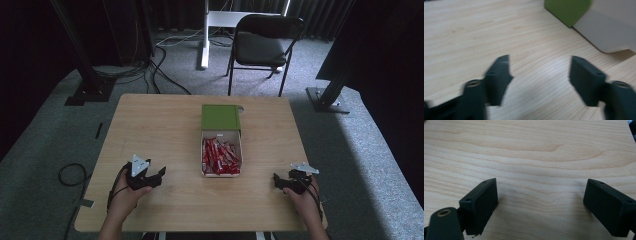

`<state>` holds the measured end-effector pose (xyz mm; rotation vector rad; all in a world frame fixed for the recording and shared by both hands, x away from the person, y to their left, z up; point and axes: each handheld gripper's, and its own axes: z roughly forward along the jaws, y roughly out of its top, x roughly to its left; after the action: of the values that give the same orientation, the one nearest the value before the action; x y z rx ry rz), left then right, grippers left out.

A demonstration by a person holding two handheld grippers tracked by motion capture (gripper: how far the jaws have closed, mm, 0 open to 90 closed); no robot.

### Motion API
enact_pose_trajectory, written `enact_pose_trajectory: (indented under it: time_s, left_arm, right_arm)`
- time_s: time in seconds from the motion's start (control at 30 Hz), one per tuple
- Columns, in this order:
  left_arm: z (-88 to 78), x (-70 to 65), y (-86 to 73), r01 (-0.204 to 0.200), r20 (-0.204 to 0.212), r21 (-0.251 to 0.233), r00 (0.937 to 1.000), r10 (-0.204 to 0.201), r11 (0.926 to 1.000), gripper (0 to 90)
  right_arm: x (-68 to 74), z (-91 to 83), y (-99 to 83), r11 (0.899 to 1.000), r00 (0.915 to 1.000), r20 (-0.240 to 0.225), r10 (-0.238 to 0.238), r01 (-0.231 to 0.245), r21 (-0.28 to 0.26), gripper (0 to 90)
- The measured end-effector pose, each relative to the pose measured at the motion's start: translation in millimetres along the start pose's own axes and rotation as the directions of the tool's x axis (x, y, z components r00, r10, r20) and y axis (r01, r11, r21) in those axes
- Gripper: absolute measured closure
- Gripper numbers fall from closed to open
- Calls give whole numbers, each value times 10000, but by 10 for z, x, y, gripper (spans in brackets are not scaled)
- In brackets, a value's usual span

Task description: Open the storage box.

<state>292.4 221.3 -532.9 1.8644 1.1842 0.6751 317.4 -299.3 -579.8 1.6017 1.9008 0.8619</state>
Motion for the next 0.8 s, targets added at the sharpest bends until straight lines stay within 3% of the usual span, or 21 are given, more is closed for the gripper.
enact_pose_trajectory:
  time_s: [0.1,0.13,0.27,0.33,0.4,0.57,0.8]
  left_arm:
    - [2,47,-37,273,-112,210,9996,-271,9994,180]
    - [2,47,-37,273,-112,210,9996,-271,9994,177]
    - [13,117,-101,917,-296,503,9955,-903,9945,146]
    - [16,129,-113,934,-362,575,9952,-914,9940,146]
    - [33,162,-151,1280,-490,632,9909,-1250,9898,146]
    - [49,204,-206,1193,-751,791,9907,-1135,9897,102]
    - [57,272,-265,1382,-1323,1368,9839,-1202,9809,78]
  right_arm:
    - [0,0,0,10000,10000,2,-2,2,-2,117]
    - [0,0,0,10000,10000,2,-2,2,-2,117]
    - [-1,0,0,10000,10000,1,-9,9,-4,117]
    - [0,0,0,10000,10000,3,3,-3,3,117]
    - [0,0,0,10000,10000,3,-7,7,2,117]
    - [-1,0,0,10000,10000,2,-9,9,-2,117]
    - [-2,0,-1,10000,10000,1,-20,20,-3,117]
